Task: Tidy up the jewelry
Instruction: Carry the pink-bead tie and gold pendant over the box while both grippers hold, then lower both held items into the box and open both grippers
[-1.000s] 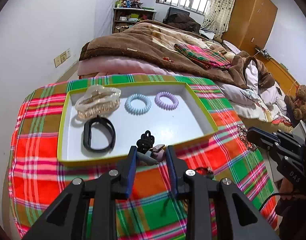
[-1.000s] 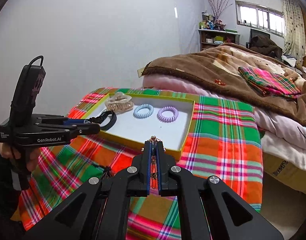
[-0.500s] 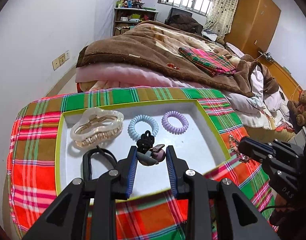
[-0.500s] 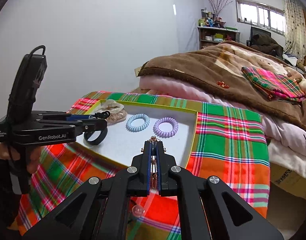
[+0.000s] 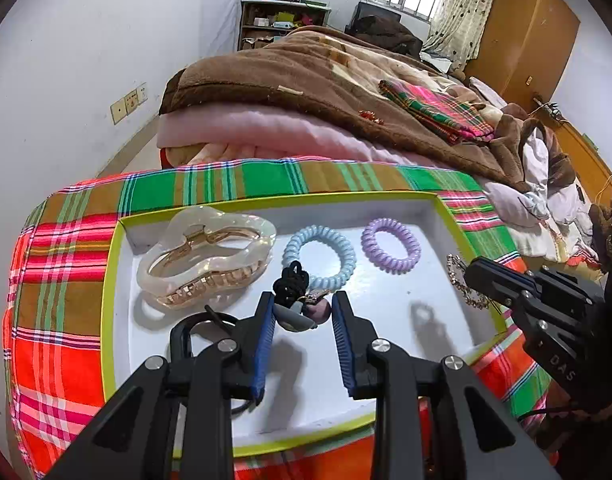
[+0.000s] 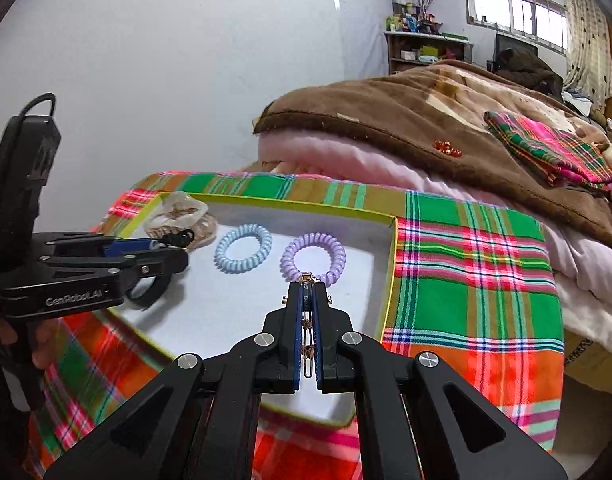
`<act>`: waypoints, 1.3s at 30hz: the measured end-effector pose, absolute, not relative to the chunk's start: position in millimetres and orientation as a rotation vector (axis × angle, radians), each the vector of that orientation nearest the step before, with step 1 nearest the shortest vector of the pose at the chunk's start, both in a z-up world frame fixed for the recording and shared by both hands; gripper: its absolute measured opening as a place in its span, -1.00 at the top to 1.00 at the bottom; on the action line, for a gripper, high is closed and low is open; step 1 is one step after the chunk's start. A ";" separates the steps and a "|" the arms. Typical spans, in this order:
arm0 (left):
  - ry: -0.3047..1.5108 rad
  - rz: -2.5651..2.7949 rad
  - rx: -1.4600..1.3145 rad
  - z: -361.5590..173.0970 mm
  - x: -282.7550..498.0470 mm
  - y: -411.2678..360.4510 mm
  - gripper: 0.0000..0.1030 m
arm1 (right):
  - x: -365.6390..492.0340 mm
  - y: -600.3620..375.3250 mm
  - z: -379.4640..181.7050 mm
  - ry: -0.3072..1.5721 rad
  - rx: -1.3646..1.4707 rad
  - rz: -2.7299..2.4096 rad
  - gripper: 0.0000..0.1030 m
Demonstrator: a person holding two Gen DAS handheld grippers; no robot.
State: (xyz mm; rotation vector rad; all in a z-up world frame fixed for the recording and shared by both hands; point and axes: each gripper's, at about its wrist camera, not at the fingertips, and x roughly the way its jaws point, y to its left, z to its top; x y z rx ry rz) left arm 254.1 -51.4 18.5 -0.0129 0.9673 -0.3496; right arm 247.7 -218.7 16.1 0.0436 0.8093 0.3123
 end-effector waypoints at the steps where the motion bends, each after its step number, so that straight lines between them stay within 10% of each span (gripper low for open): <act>1: 0.971 -0.346 -0.011 16.5 255.4 -50.7 0.42 | 249.8 -218.2 14.2 0.813 0.045 0.311 0.92; 39: 1.017 -0.341 -0.035 -1.6 261.7 -50.4 0.40 | 272.0 -208.4 -7.9 0.855 0.026 0.300 0.91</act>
